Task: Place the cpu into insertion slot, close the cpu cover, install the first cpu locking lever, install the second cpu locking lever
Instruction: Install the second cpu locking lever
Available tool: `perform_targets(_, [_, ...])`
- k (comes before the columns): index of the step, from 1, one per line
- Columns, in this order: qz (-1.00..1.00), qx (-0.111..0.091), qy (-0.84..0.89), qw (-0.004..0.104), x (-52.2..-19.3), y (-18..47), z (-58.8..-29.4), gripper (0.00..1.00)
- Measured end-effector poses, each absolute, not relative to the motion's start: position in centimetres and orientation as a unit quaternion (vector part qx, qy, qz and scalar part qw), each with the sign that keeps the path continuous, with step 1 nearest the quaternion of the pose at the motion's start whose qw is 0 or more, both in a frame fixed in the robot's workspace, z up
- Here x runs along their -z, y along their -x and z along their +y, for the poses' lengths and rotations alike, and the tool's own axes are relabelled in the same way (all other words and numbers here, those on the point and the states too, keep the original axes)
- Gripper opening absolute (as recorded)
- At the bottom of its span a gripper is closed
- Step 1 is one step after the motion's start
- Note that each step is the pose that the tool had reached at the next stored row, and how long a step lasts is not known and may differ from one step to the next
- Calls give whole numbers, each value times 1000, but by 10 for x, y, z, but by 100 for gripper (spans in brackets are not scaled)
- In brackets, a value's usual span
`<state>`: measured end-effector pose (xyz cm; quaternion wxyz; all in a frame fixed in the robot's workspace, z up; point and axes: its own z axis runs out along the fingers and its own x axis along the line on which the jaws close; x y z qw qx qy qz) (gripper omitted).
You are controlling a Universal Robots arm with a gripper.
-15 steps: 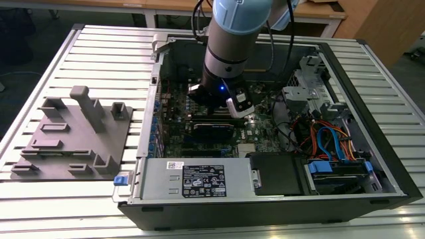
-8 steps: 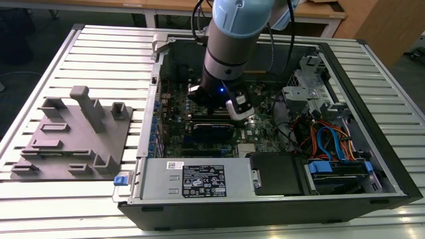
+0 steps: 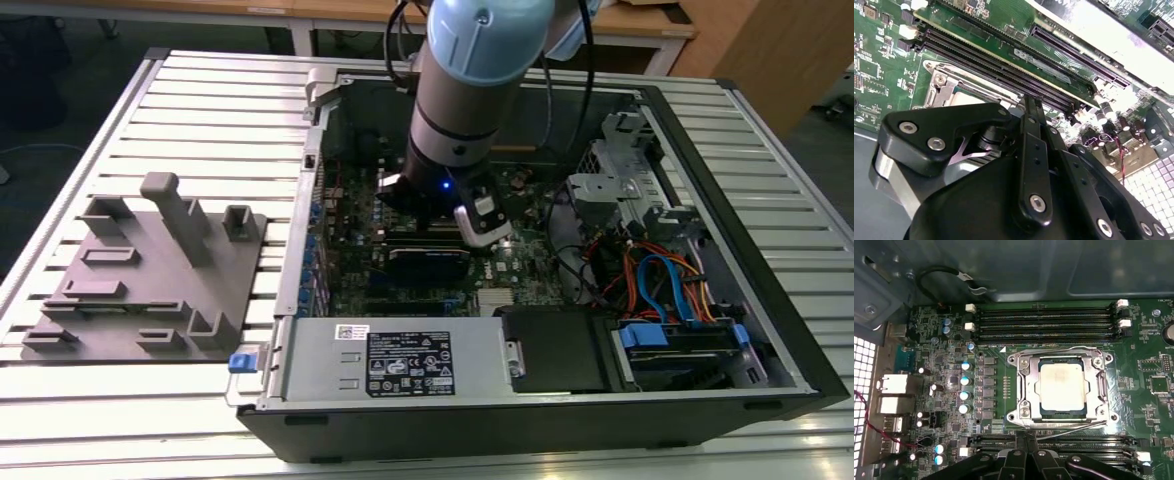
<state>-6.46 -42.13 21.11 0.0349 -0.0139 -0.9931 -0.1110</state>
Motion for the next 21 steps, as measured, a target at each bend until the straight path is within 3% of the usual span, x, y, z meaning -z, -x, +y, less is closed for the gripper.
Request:
perform_targets(10, [-993, 115, 14, 35, -209, 65, -425, 10])
perform_targets(21, [-990, 138, 13, 35, -199, 71, -424, 10])
